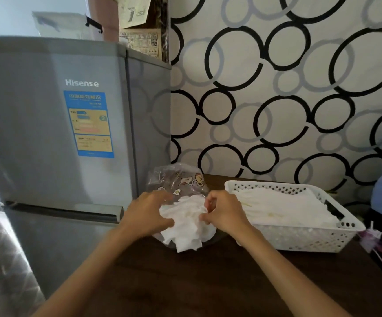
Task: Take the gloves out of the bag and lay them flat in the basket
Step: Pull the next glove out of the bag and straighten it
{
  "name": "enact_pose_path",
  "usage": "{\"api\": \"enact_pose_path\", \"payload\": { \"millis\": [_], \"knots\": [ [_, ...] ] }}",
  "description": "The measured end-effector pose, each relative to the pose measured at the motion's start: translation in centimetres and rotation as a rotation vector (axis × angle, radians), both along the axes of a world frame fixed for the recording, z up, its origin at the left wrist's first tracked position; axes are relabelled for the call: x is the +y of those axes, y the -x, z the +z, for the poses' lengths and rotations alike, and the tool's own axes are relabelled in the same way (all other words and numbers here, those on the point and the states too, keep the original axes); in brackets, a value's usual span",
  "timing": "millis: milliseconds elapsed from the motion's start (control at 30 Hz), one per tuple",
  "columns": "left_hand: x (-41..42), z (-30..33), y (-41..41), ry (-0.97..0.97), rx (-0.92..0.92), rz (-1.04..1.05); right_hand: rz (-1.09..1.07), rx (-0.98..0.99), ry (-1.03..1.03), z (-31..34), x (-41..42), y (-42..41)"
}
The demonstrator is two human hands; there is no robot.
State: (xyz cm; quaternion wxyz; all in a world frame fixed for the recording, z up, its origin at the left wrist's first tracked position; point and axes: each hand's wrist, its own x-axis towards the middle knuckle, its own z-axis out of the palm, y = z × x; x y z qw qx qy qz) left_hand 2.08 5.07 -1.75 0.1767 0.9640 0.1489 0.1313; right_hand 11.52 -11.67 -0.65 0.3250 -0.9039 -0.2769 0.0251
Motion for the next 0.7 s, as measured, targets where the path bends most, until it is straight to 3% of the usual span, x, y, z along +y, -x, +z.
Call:
{"api": "enact_pose_path", "payload": {
  "millis": [100, 200, 400, 533, 600, 700],
  "knots": [
    [-1.6, -0.2, -0.7, -0.089, -0.009, -0.158, 0.084, 0.034, 0.069, 0.8, 0.0, -0.1],
    [-2.2, -1.7, -1.8, -0.21, -0.074, -0.129, 0.174, 0.048, 0.17, 1.5, -0.7, -0.5],
    [-1.6, -1.8, -2.8, -0.109, -0.094, -0.051, 0.129, -0.03, 0.013, 1.7, -2.3, -1.3],
    [-1.3, -2.0, -3.3, -0.104, -0.1, -0.067, 0.104, 0.186, -0.121, 1.6, -2.4, -1.5],
    [-1.2, -2.2, -3.4, -0.079, -0.132, -0.173, 0.115, 0.321, -0.157, 1.6, -2.3, -1.4],
    [-1.4, -2.2, -3.2, 0.015, -0.212, -0.377, 0.115, 0.325, -0.135, 1.6, -2.1, -1.5]
  ]
}}
